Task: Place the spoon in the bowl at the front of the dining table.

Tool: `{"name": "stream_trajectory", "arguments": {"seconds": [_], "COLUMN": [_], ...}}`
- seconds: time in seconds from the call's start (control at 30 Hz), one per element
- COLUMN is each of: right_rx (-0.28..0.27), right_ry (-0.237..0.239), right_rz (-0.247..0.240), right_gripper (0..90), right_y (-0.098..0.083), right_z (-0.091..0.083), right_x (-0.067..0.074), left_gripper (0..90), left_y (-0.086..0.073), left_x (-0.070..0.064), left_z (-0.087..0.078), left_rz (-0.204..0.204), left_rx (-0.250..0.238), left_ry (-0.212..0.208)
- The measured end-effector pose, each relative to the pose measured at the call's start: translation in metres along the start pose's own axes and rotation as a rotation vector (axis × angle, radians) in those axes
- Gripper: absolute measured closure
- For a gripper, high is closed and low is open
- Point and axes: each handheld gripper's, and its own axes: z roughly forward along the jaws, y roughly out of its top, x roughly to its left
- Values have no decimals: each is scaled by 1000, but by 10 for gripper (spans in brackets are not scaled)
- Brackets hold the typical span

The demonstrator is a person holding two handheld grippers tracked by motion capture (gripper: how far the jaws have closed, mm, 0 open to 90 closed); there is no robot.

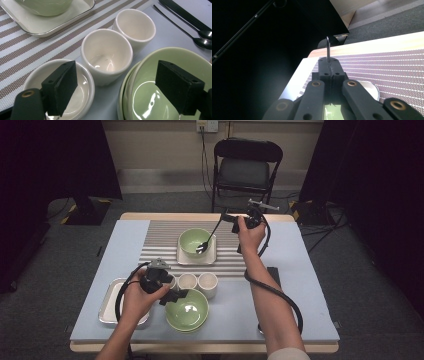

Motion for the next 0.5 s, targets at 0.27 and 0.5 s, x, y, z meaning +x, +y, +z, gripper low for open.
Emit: {"name": "stream_trajectory", "arguments": {"seconds": [0.27, 0.5], "right_rx": [-16, -33], "right_ry": [-19, -47], "right_rz": [11, 25], "right_gripper": [900, 900], "right_y": [0, 0], "right_z": [6, 8], "right_x": [-5, -9], "left_gripper": [174, 174], "left_y": [-2, -3], "left_x": [4, 5], "left_z": [-2, -2], "left_rz": [-11, -10], "left_rx": [2, 0], "left_ry": [2, 2]}}
